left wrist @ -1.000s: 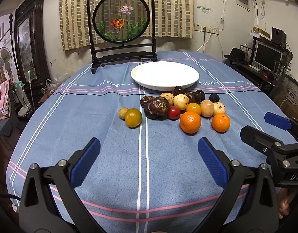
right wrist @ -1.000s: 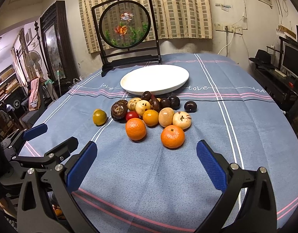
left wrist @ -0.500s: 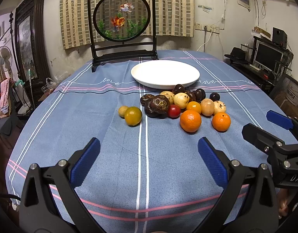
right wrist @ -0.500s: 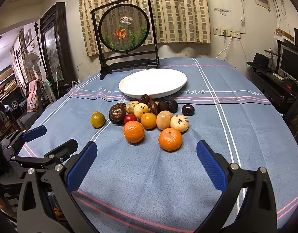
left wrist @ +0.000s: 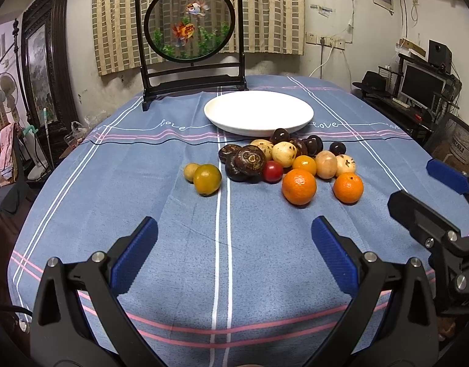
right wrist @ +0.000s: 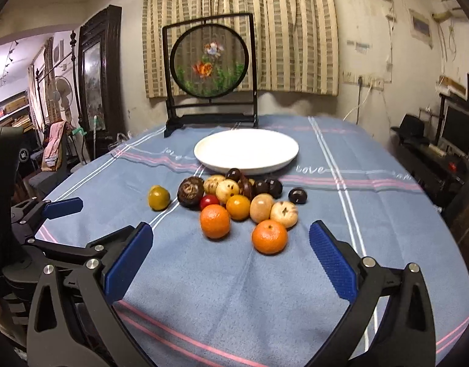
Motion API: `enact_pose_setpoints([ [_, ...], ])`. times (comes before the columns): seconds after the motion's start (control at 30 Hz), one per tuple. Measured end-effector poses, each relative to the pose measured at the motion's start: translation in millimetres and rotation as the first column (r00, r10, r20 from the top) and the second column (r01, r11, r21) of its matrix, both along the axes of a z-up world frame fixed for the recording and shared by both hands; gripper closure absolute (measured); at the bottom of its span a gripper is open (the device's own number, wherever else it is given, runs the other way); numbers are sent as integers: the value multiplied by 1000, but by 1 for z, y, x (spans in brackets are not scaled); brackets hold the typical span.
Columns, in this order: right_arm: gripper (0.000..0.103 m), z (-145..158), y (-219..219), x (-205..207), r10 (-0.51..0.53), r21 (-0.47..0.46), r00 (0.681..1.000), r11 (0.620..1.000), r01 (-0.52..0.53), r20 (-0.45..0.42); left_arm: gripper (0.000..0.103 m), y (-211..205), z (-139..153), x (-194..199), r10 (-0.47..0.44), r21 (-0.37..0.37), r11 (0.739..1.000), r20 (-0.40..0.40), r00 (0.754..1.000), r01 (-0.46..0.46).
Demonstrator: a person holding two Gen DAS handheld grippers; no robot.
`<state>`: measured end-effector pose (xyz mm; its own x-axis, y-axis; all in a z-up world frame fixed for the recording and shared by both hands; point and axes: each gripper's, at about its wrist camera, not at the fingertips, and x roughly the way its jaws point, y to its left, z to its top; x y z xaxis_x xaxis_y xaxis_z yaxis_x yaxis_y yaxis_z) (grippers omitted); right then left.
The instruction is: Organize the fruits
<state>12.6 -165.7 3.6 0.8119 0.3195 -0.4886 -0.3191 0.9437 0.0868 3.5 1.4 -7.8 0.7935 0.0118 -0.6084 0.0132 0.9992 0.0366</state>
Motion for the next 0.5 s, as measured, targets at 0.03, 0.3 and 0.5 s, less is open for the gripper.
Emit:
enact_pose_setpoints([
  [0.03,1,-1,-1,2,4,9,1000,1000,-4,-11,2,0,0,0,0,0,1000,2,1000,0],
  [0.3,1,-1,1,1,0,7,1000,1000,0,-4,2,-1,1,0,-6,-4,1000,0,1000,6],
  [0.5,1,-3,-2,2,-14,13,1000,1000,14,-12,2,-2,0,1,-14,0,1000,-9,1000,14],
])
